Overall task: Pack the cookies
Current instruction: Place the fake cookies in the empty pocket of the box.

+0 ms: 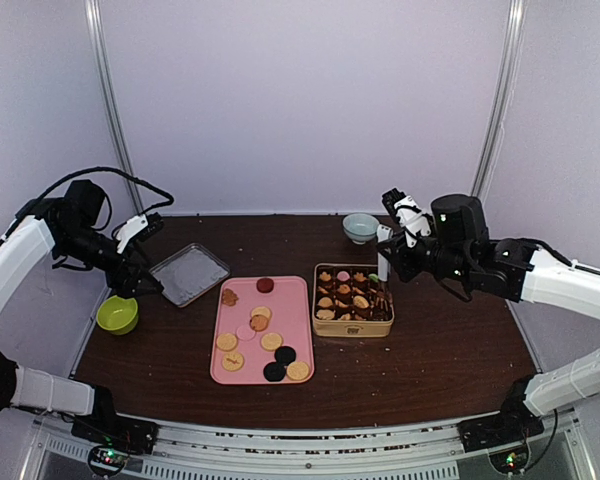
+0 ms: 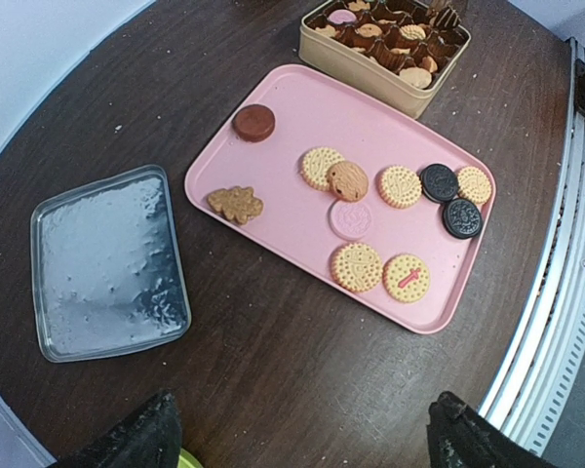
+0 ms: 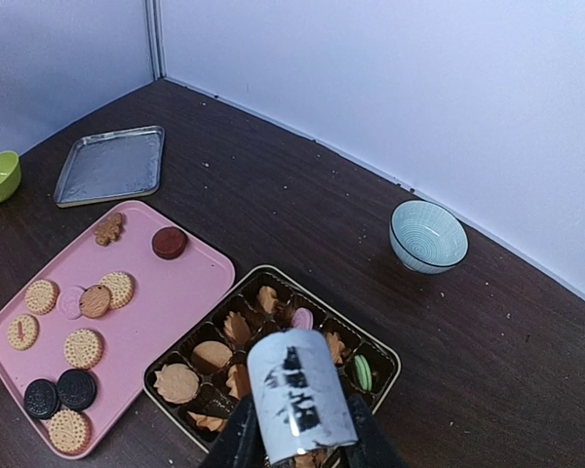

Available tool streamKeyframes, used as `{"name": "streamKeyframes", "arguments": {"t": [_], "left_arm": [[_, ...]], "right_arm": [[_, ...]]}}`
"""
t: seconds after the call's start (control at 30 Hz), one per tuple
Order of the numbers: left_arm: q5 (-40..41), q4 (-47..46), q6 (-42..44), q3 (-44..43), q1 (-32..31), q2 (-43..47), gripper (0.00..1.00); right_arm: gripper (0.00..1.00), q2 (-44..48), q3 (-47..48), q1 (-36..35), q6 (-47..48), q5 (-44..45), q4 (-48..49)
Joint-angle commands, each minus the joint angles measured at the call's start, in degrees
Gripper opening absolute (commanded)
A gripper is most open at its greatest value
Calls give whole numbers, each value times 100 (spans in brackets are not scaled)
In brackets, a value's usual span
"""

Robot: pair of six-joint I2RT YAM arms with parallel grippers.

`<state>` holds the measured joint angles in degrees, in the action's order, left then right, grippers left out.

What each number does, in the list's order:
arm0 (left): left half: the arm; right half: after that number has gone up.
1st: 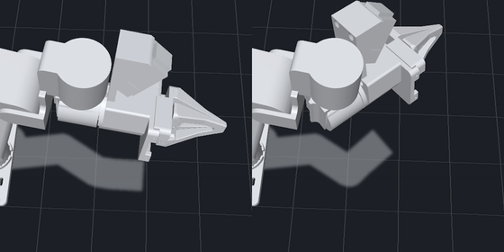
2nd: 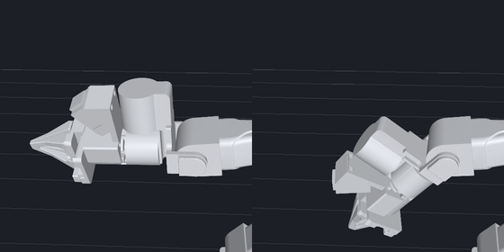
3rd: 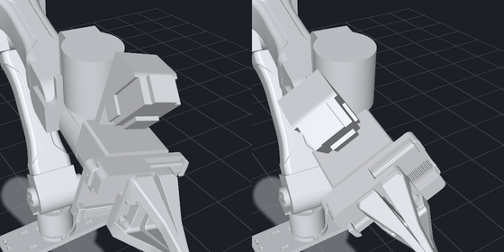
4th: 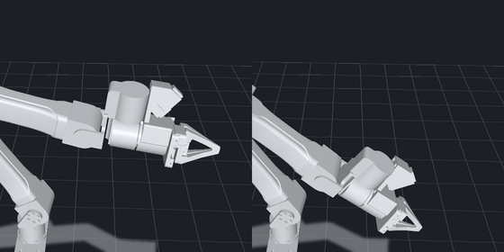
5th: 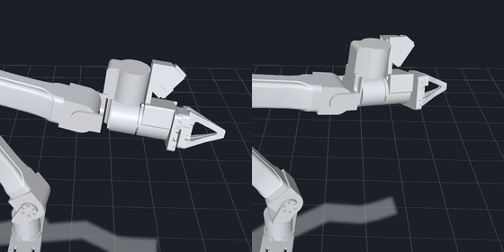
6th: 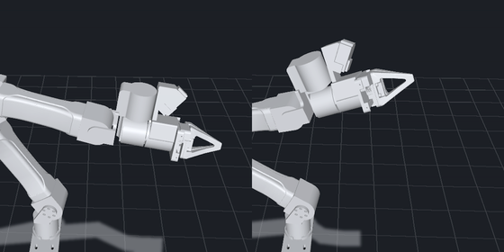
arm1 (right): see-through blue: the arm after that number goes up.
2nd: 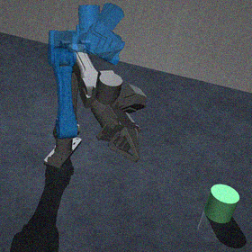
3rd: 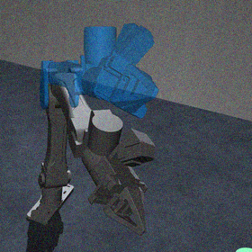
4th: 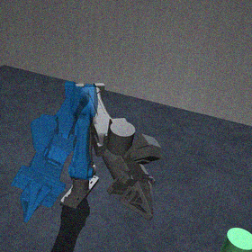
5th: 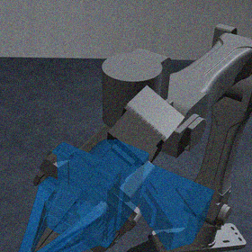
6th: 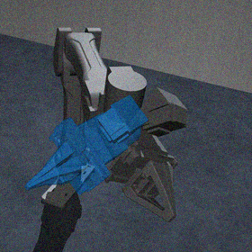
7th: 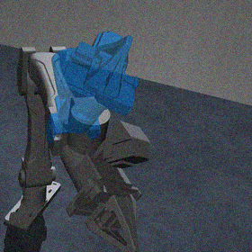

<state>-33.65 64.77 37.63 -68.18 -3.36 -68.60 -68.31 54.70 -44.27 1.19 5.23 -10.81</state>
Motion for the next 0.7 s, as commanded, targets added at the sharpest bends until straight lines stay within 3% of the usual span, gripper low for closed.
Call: {"name": "streamKeyframes", "arguments": {"t": [0.0, 0.17, 0.67], "left_arm": [[-70, -12, 46, -117, 54, -14, 90], [-80, -11, 52, -99, 51, 4, 90], [-30, -13, 61, -72, 50, 40, 90]], "right_arm": [[18, 42, -61, 28, 57, 162, 237], [27, 146, -43, 30, 52, 182, 252], [27, 237, 161, 29, 20, 7, 209]]}}
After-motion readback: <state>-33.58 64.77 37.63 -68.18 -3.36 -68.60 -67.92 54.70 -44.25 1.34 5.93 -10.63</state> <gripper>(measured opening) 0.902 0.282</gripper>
